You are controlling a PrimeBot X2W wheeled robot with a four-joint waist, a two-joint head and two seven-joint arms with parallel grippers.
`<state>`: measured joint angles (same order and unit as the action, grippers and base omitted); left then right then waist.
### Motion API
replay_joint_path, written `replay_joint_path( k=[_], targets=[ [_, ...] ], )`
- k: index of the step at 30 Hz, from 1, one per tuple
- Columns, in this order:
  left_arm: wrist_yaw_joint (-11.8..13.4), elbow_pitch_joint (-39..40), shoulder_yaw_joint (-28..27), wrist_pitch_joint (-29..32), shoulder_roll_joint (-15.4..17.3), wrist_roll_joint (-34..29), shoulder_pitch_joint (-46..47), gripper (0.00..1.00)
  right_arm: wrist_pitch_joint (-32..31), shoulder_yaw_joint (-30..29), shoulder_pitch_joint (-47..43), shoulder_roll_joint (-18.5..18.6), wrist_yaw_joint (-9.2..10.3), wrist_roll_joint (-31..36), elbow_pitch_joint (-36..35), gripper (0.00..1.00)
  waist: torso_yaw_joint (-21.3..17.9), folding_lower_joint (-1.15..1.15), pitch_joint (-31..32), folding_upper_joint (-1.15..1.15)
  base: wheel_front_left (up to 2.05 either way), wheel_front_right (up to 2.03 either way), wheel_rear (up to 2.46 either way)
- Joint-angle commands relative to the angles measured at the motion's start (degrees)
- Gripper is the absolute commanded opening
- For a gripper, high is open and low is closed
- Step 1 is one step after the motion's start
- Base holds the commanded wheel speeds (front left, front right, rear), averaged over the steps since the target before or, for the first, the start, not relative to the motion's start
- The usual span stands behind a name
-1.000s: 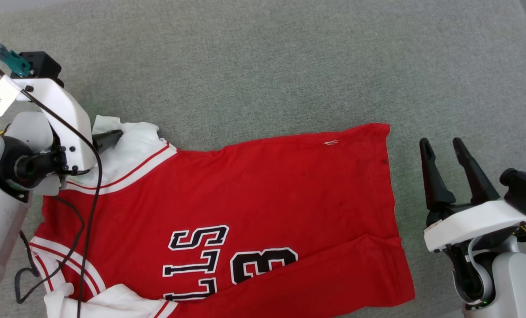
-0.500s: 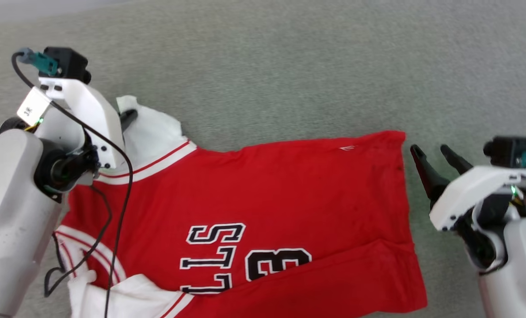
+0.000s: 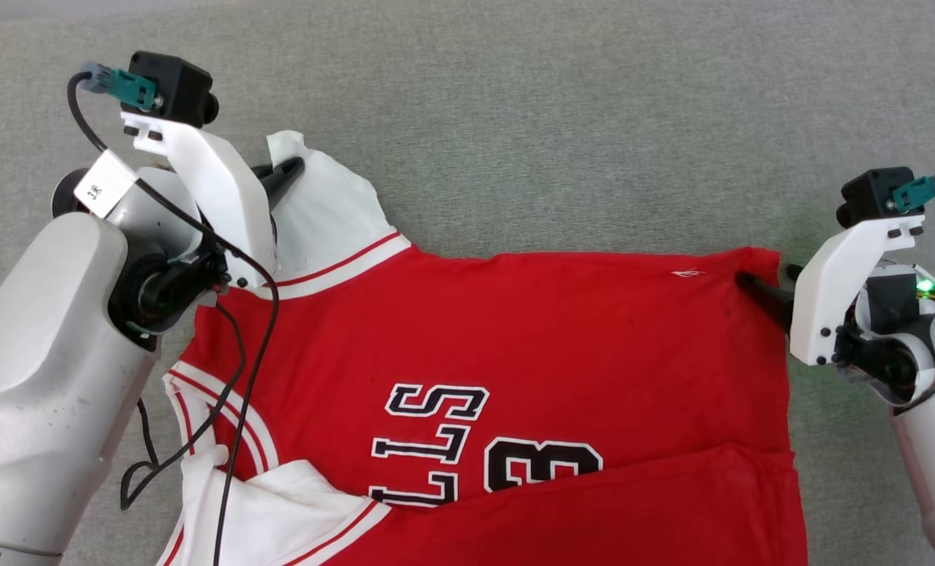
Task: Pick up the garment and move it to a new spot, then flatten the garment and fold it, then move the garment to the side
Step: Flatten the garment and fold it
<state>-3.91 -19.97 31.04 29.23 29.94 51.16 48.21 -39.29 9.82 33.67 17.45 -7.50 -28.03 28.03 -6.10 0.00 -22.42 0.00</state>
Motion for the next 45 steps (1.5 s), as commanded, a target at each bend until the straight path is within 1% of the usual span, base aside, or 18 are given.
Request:
replay_joint_path(
  k=[1, 2, 5, 9, 14, 17, 21, 26, 30, 31, 35, 38, 40, 41, 42, 43, 45],
  targets=[
    [-0.2, 0.3, -0.2, -0.7, -0.1, -0.2, 0.0, 0.00, -2.1, 2.0, -2.1, -1.3, 0.01, -0.7, 2.7, 0.27, 0.4, 0.00, -0.1, 0.00, 0.00, 0.00, 0.00],
    [-0.2, 0.4, -0.3, -1.4, -0.1, -0.4, -0.1, 0.00, -2.7, 2.3, -1.9, -1.2, 0.01, -1.2, 3.2, 0.00, 0.5, 0.00, -0.1, 0.00, 0.00, 0.00, 0.00],
    [-0.5, 0.3, -0.7, -3.1, 0.2, -0.7, -0.7, 0.00, -1.5, 1.8, -0.5, -0.1, 0.02, -1.5, 2.6, 0.00, 0.8, 0.00, 0.4, 0.00, 0.00, 0.00, 0.00],
    [-0.4, -0.1, -1.6, -6.0, 0.5, -0.7, -1.6, 0.00, 2.1, -0.6, 1.6, 1.6, 0.07, -0.5, 0.0, 0.00, 1.0, 0.00, 1.9, 0.00, 0.00, 0.00, 0.00],
    [0.5, 0.9, -2.9, -9.3, 1.1, -0.1, -5.1, 0.00, 5.3, -3.9, -1.3, 1.4, 0.06, 1.4, -5.2, 0.00, 1.3, 0.00, 4.8, 0.00, 0.00, 0.00, 0.00],
    [1.9, 2.9, -3.9, -11.0, 1.8, 0.5, -9.0, 0.00, 5.9, -5.8, -4.3, 0.9, 0.06, 2.9, -9.0, 0.00, 1.4, 0.00, 6.5, 0.00, 0.00, 0.00, 0.00],
    [4.2, 6.2, -5.5, -14.7, 2.7, 1.6, -16.6, 0.00, 5.8, -7.4, -10.6, -0.4, 0.06, 4.6, -13.3, 0.00, 1.6, 0.00, 9.5, 0.00, 0.00, 0.00, 0.00],
    [7.5, 10.5, -5.9, -18.1, 1.9, 2.9, -27.5, 0.00, 6.0, -9.7, -18.7, -2.3, 0.05, 5.0, -17.2, 0.00, 2.3, 0.00, 12.1, 0.00, 0.00, 0.00, 0.00],
    [9.7, 12.6, -5.6, -20.3, 0.5, 4.1, -35.8, 0.00, 6.7, -10.8, -24.7, -3.8, 0.05, 5.0, -18.0, 0.00, 2.6, 0.00, 14.1, 0.00, 0.00, 0.00, 0.00],
    [9.7, 12.6, -5.6, -20.3, 0.5, 4.1, -35.8, 0.00, 6.7, -10.8, -24.7, -3.8, 0.05, 5.0, -18.0, 0.00, 2.6, 0.00, 14.1, 0.00, 0.00, 0.00, 0.00],
    [11.6, 13.7, -4.8, -21.1, -0.8, 5.8, -43.1, 0.00, 8.1, -12.4, -29.5, -5.6, 0.03, 5.2, -17.8, 0.00, 2.9, 0.00, 15.0, 0.00, 0.00, 0.00, 0.00],
    [11.9, 14.2, -4.4, -21.0, -0.5, 6.5, -46.6, 0.00, 8.8, -13.4, -32.3, -6.6, 0.04, 5.4, -17.3, 0.00, 3.0, 0.00, 15.5, 0.00, 0.00, 0.00, 0.00],
    [11.7, 14.4, -4.1, -20.8, -0.2, 6.7, -48.1, 0.00, 9.1, -13.8, -33.7, -7.4, 0.04, 5.2, -16.8, 0.31, 3.0, 0.00, 15.7, 0.00, 0.00, 0.00, 0.00],
    [11.5, 14.3, -3.8, -20.4, -0.3, 7.0, -48.7, 0.17, 9.5, -14.0, -34.2, -7.6, 0.04, 5.2, -16.5, 0.56, 3.0, 0.00, 15.8, 0.00, 0.00, 0.00, 0.00],
    [11.4, 14.3, -3.6, -20.6, -0.4, 6.8, -48.8, 0.49, 10.1, -14.2, -34.5, -8.0, 0.04, 4.9, -16.5, 1.00, 3.0, 0.00, 15.9, 0.00, 0.00, 0.00, 0.00],
    [11.5, 14.2, -3.6, -21.3, -0.6, 6.3, -48.6, 1.00, 10.9, -14.4, -34.9, -8.4, 0.04, 4.9, -16.5, 1.00, 3.1, 0.00, 16.0, 0.00, 0.00, 0.00, 0.00],
    [11.0, 13.5, -3.3, -22.2, -1.2, 5.9, -48.2, 1.00, 12.9, -14.8, -35.4, -9.1, 0.03, 4.8, -16.9, 1.00, 3.2, 0.00, 16.3, 0.00, 0.00, 0.00, 0.00]
  ],
)
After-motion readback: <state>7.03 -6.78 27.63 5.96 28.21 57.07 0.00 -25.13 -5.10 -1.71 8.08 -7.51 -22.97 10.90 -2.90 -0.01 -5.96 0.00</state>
